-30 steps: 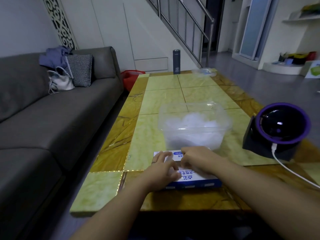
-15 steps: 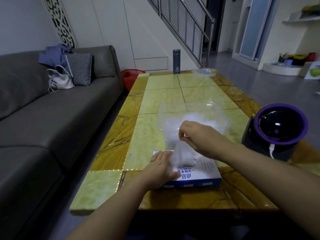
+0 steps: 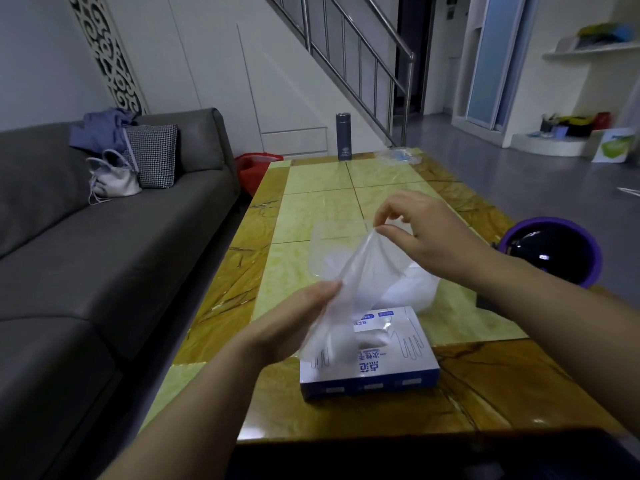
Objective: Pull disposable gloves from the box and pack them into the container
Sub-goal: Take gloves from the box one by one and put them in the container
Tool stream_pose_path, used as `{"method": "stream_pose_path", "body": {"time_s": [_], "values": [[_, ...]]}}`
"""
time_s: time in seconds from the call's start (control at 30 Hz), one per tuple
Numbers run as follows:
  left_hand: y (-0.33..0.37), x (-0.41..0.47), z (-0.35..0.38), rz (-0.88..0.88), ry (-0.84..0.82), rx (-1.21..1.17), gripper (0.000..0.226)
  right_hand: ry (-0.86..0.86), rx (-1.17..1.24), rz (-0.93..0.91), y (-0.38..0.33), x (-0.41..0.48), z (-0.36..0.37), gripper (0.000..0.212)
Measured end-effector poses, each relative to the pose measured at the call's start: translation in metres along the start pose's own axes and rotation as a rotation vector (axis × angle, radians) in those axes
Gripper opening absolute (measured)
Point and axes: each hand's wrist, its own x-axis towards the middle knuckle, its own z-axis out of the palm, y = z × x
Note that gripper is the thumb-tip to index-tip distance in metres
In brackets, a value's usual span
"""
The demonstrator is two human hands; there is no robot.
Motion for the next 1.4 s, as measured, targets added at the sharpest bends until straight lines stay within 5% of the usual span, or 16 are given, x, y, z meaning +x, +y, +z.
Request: {"method": "stream_pose_path", "body": {"time_s": [0.27, 0.33, 0.43, 0.5, 0.57, 0.7, 0.83, 1.03, 1.17, 1.23, 1.27, 1.33, 1.4], "values": [[0.028, 0.014, 0.011, 0.075, 0.112, -0.329, 0.027, -0.152, 0.136, 0.109, -0.002, -0.004, 0.002, 0.01], [0.032, 0.016, 0.012, 0.128, 0.116, -0.42, 0.027, -0.134, 0.284, 0.291, 0.0, -0.004, 0.001, 0.028], [0.039, 0.017, 0.005, 0.17, 0.157, -0.445, 0.026, -0.226, 0.833, 0.73, 0.005, -0.005, -0.006, 0.059], [0.043, 0.017, -0.001, 0.186, 0.166, -0.428, 0.029, -0.328, 1.11, 0.883, 0.007, -0.006, -0.01, 0.049], [0.048, 0.018, -0.007, 0.172, 0.168, -0.424, 0.026, -0.38, 1.143, 0.869, 0.009, -0.005, -0.007, 0.047], [0.058, 0.025, -0.015, 0.15, 0.154, -0.367, 0.023, -0.26, 1.173, 0.789, 0.013, 0.007, 0.005, 0.085], [0.063, 0.037, -0.026, 0.137, 0.154, -0.347, 0.028, -0.131, 1.359, 0.817, 0.018, 0.018, 0.01, 0.083], [0.058, 0.064, -0.05, -0.009, 0.18, -0.174, 0.042, -0.271, 0.931, 0.594, 0.039, 0.027, 0.005, 0.044], [0.053, 0.095, -0.081, -0.044, 0.707, 0.655, 0.05, -0.29, 0.452, 0.682, 0.071, 0.029, 0.011, 0.049], [0.056, 0.101, -0.074, 0.118, 0.934, 0.997, 0.047, -0.305, 0.268, 0.715, 0.083, 0.028, 0.021, 0.056], [0.058, 0.102, -0.064, 0.257, 0.915, 1.106, 0.045, -0.311, 0.219, 0.727, 0.088, 0.027, 0.025, 0.058], [0.058, 0.108, -0.042, 0.395, 0.603, 1.26, 0.039, -0.329, 0.116, 0.734, 0.093, 0.027, 0.034, 0.061], [0.05, 0.118, -0.025, 0.212, 0.253, 1.358, 0.039, -0.371, -0.024, 0.723, 0.093, 0.029, 0.04, 0.064]]}}
